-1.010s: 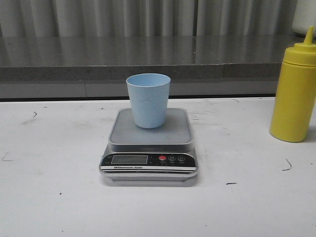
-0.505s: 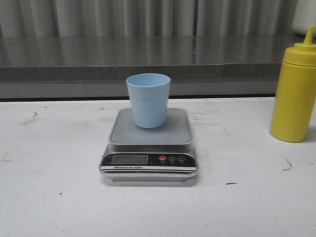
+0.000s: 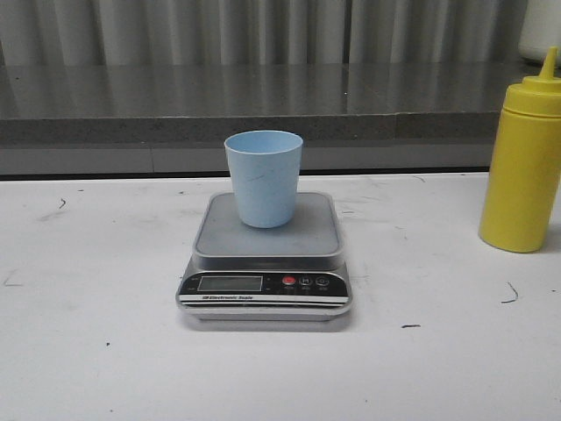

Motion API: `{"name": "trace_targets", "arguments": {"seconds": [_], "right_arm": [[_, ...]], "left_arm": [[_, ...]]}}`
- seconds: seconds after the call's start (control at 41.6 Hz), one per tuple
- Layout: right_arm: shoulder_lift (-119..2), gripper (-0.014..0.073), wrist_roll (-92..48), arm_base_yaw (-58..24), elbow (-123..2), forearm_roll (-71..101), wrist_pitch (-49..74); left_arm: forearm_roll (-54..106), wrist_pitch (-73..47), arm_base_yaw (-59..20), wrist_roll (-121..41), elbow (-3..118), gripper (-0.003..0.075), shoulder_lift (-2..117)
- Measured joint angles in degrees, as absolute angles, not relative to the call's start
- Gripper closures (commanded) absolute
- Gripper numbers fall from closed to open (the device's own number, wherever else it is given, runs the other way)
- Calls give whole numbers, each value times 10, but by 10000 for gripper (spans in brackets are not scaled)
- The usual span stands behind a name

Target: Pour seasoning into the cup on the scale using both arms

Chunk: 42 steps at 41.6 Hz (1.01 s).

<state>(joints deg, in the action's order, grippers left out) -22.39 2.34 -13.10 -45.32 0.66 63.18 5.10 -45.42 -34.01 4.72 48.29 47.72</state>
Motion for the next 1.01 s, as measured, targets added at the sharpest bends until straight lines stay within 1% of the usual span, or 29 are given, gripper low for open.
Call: {"name": "trace_targets", "arguments": {"seconds": [0.192, 0.505, 0.914, 1.01], "right_arm": [[-224, 661, 23, -131, -453, 7, 632], [-224, 661, 23, -131, -453, 7, 633], [-224, 661, 22, -131, -453, 7, 634], [-224, 661, 22, -131, -453, 7, 634]], "left_arm": [[6, -476, -340, 35, 483, 740, 463], [8, -487, -340, 19, 483, 740, 408], [-5, -487, -340, 17, 482, 740, 397], [-27, -464, -312, 17, 462, 740, 369]]}}
